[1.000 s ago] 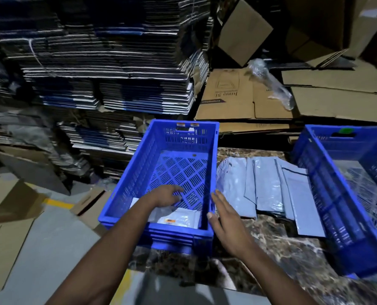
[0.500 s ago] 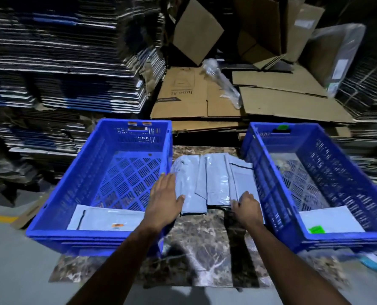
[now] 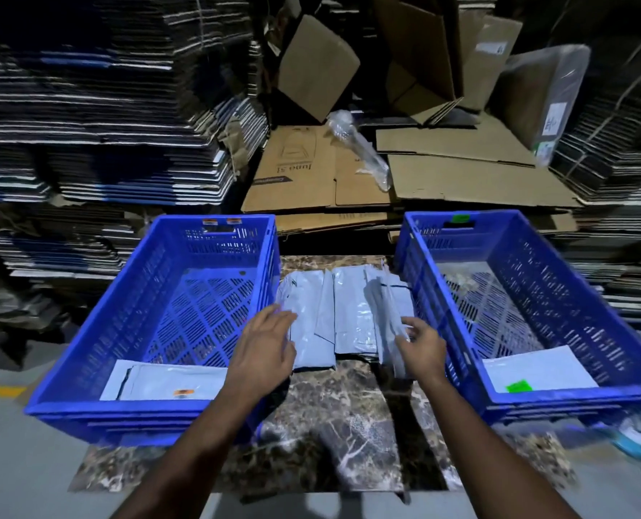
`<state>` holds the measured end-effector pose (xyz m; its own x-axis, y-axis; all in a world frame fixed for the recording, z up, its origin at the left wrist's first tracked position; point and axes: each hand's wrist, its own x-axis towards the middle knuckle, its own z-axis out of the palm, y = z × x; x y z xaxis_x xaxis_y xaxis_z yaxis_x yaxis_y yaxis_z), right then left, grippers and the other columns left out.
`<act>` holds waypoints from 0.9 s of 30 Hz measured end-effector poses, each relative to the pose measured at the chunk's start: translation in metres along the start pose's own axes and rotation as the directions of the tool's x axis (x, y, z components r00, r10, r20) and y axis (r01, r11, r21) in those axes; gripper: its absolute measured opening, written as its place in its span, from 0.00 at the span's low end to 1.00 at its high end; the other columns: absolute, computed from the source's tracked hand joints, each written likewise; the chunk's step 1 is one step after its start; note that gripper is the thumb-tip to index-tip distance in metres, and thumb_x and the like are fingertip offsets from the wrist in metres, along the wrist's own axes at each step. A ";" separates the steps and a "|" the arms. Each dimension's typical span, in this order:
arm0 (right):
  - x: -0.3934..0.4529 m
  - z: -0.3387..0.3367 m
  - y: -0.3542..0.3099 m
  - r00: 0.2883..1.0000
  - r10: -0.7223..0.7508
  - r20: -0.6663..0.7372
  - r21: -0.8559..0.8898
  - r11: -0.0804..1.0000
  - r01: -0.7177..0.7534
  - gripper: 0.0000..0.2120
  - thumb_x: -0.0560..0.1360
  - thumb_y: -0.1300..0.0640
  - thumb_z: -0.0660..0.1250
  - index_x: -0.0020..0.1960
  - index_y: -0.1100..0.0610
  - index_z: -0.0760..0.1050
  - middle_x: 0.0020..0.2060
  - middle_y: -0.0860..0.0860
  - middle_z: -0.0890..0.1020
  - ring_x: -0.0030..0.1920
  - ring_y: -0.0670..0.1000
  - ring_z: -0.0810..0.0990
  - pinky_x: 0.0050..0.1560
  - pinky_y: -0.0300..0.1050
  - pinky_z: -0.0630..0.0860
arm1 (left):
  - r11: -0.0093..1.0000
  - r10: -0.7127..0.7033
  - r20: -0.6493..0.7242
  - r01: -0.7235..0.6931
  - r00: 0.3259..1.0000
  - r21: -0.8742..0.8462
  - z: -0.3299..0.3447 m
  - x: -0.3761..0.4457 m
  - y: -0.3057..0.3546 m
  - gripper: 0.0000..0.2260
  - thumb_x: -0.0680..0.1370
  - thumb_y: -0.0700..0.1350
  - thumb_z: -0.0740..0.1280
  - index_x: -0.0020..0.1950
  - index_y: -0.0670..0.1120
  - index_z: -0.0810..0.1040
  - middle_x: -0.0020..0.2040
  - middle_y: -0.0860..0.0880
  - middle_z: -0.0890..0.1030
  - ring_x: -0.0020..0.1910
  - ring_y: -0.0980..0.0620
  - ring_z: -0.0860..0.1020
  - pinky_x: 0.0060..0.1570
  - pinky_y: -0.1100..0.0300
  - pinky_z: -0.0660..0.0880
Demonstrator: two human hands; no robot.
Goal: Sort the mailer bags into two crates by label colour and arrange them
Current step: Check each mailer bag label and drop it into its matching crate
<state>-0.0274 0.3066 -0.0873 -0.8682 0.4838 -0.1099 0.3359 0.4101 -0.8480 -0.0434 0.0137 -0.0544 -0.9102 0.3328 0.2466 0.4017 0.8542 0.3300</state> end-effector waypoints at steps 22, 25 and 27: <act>-0.126 -0.052 -0.054 0.913 -0.364 0.183 0.433 0.864 0.258 0.26 0.79 0.64 0.68 0.68 0.39 0.74 0.50 0.61 0.81 0.36 0.64 0.74 0.48 0.50 0.79 | 0.352 -0.185 0.098 0.160 0.978 -0.922 -0.026 -0.026 0.088 0.25 0.77 0.36 0.72 0.69 0.58 0.74 0.71 0.63 0.72 0.77 0.50 0.62 0.67 0.69 0.67; -0.123 -0.055 -0.046 0.922 -0.334 0.198 0.456 0.864 0.215 0.26 0.79 0.64 0.68 0.68 0.38 0.74 0.30 0.61 0.70 0.33 0.58 0.67 0.48 0.59 0.77 | 0.368 -0.125 0.122 0.161 0.985 -0.916 -0.025 -0.024 0.089 0.27 0.77 0.37 0.71 0.70 0.60 0.73 0.72 0.63 0.70 0.77 0.49 0.63 0.74 0.52 0.65; -0.121 -0.057 -0.041 0.917 -0.340 0.207 0.475 0.854 0.210 0.25 0.79 0.64 0.68 0.68 0.39 0.74 0.30 0.56 0.75 0.34 0.63 0.68 0.45 0.61 0.75 | 0.379 -0.091 0.126 0.151 0.988 -0.913 -0.025 -0.022 0.092 0.27 0.78 0.37 0.71 0.70 0.61 0.72 0.73 0.62 0.70 0.76 0.49 0.64 0.72 0.41 0.66</act>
<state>0.0852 0.2753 -0.0097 -0.9862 0.1444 0.0805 -0.0688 0.0844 -0.9941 0.0164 0.0751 -0.0066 -0.9483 0.3015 0.0987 0.1066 0.0099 0.9943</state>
